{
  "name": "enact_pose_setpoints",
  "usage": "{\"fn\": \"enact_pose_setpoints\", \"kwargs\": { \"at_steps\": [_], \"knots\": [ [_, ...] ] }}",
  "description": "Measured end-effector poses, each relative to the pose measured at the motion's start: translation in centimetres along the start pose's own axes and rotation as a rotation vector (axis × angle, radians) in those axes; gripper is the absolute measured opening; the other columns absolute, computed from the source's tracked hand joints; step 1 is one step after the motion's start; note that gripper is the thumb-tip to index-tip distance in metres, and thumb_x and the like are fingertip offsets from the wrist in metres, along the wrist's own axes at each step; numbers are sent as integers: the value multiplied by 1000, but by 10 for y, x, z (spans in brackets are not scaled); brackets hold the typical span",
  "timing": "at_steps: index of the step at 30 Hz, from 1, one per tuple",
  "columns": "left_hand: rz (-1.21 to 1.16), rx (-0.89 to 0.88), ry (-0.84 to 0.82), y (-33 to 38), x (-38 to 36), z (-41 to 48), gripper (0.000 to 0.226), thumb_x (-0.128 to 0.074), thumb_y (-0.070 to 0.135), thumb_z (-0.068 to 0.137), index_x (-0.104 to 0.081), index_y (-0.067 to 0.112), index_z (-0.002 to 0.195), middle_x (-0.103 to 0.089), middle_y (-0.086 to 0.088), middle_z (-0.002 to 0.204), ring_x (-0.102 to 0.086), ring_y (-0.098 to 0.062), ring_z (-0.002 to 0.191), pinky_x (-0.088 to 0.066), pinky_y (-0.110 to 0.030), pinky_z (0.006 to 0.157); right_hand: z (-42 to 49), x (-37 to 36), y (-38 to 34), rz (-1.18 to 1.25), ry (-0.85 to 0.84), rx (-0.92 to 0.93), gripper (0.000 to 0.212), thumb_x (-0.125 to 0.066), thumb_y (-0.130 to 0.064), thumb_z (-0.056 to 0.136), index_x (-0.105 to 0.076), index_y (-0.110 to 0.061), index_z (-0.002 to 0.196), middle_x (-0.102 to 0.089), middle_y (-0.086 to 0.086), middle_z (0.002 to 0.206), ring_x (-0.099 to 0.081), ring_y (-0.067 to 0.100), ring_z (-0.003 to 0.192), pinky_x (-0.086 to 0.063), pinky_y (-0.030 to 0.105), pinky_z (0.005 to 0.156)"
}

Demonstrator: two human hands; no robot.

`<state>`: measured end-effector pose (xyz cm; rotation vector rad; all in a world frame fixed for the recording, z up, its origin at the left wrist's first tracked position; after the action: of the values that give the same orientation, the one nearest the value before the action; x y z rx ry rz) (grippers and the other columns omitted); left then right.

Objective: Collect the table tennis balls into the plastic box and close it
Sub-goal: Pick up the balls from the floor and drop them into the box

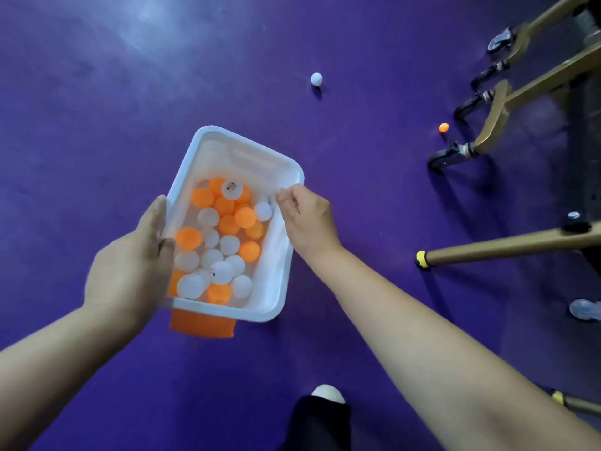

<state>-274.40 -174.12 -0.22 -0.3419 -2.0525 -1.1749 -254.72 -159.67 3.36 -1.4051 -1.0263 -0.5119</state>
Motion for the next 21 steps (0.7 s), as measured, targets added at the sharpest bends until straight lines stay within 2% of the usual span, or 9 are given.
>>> {"fn": "enact_pose_setpoints", "kwargs": {
  "at_steps": [2,6,9,12,14,16,18,21],
  "knots": [
    [3,16,17,8,47,-11,52,-37,27,96,-24,33,146,-67,-18,103,-49,-29,70,-39,-37,62,-4,19,-42,2,1,-36,45,-43,-34,97,-26,-26,56,-33,-8,55,-37,20,61,-30,34,56],
    [-25,43,35,32,142,-30,52,-39,27,95,-20,40,142,-66,-20,102,-62,-39,71,-54,-47,65,-14,63,-125,32,-22,-90,46,-44,-30,96,-25,-24,54,-38,-3,59,-40,22,66,-30,34,59],
    [-29,44,28,65,216,-47,55,-40,26,95,-13,47,138,-66,-21,106,-62,-42,81,-53,-52,69,-26,107,-190,24,-60,-93,46,-42,-34,96,-26,-24,54,-44,5,69,-43,24,69,-31,33,60],
    [-2,52,24,100,294,-66,55,-40,27,96,-19,43,143,-68,-16,96,-61,-37,77,-50,-43,64,-36,158,-255,11,-104,-101,46,-41,-37,96,-28,-23,55,-46,5,71,-45,26,71,-31,32,61],
    [19,53,9,125,344,-80,53,-39,27,96,-23,35,147,-65,-11,84,-56,-33,70,-41,-37,58,-43,194,-298,1,-118,-113,45,-40,-37,95,-28,-21,55,-45,5,70,-45,27,72,-33,33,62],
    [45,57,-10,153,391,-90,53,-38,27,97,-23,33,148,-61,-10,84,-49,-28,68,-36,-34,58,-45,228,-336,2,-115,-134,44,-40,-36,94,-29,-20,55,-42,3,65,-43,27,70,-33,34,61],
    [63,68,-24,177,431,-97,53,-37,26,97,-22,32,148,-61,-11,87,-48,-27,70,-36,-34,60,-47,255,-365,4,-129,-160,41,-41,-33,92,-30,-19,55,-41,1,64,-41,25,69,-32,33,59],
    [80,67,-49,213,473,-92,54,-38,25,97,-22,33,148,-57,-6,83,-51,-28,71,-38,-33,60,-39,289,-395,-3,-155,-183,34,-45,-28,89,-34,-19,58,-47,4,71,-42,24,70,-35,34,60]
  ]
}}
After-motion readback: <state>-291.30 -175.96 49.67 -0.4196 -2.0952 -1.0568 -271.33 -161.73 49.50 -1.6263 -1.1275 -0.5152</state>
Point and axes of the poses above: each hand's wrist, its own z-axis towards the middle knuckle, its own x-axis out of the back of the hand, y = z × x, the point moved 9 cm from there along z, towards the middle knuckle
